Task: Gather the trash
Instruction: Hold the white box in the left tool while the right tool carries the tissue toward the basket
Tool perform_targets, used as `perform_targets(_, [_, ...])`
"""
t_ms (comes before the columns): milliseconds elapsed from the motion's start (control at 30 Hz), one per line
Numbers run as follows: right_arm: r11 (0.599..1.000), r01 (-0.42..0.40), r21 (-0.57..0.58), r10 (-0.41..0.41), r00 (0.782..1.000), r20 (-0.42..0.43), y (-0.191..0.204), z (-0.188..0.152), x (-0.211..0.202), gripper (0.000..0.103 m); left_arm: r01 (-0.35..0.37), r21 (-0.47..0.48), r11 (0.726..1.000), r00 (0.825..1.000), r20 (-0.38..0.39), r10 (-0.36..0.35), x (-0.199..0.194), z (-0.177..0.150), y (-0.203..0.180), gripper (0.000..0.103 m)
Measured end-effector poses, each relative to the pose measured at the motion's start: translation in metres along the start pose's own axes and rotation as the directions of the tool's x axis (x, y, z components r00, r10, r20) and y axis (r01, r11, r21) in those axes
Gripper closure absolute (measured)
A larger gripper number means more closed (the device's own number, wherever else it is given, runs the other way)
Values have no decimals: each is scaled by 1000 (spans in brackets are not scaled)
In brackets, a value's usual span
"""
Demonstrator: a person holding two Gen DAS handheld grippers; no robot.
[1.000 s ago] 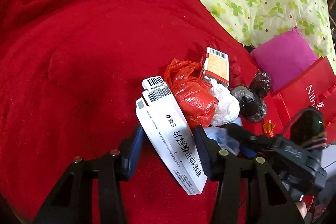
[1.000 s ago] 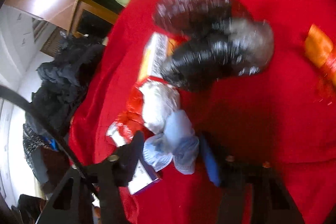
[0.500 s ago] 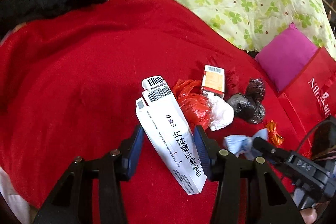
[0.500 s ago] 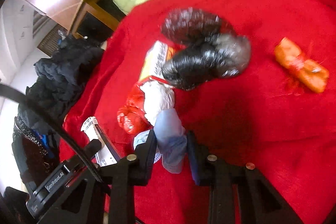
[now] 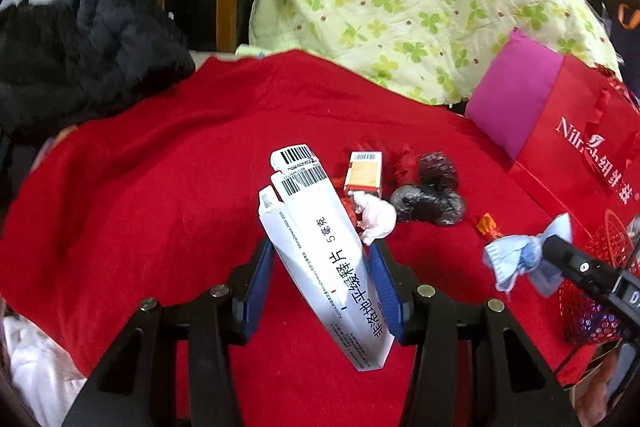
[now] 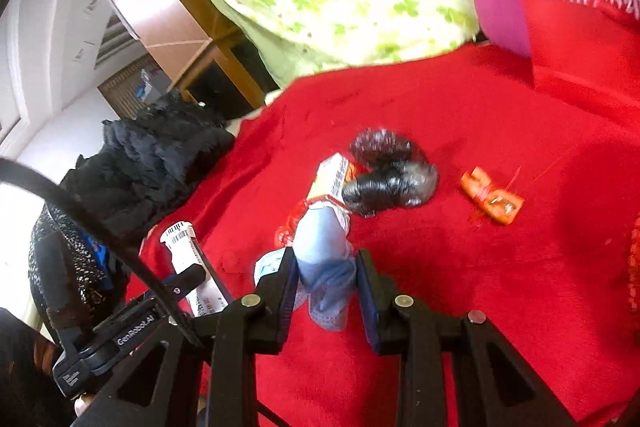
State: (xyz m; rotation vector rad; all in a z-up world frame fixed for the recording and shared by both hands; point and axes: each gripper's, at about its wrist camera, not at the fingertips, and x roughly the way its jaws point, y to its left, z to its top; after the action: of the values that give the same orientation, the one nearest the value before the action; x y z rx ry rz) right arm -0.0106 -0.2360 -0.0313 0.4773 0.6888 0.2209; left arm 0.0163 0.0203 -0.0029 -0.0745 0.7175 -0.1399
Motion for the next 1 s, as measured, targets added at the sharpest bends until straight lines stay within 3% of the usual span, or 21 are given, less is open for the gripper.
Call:
perform_targets(267, [1000,-1,-29,3,996,84,7,-1,-57,72,-10,63,998,998,62,6,-33,0,-23,52])
perform_targets(1000, [997,-7,-72,20,982,187,13,-10,-114,72,-38,133,990,991,130,21,-77,-3,-50,52])
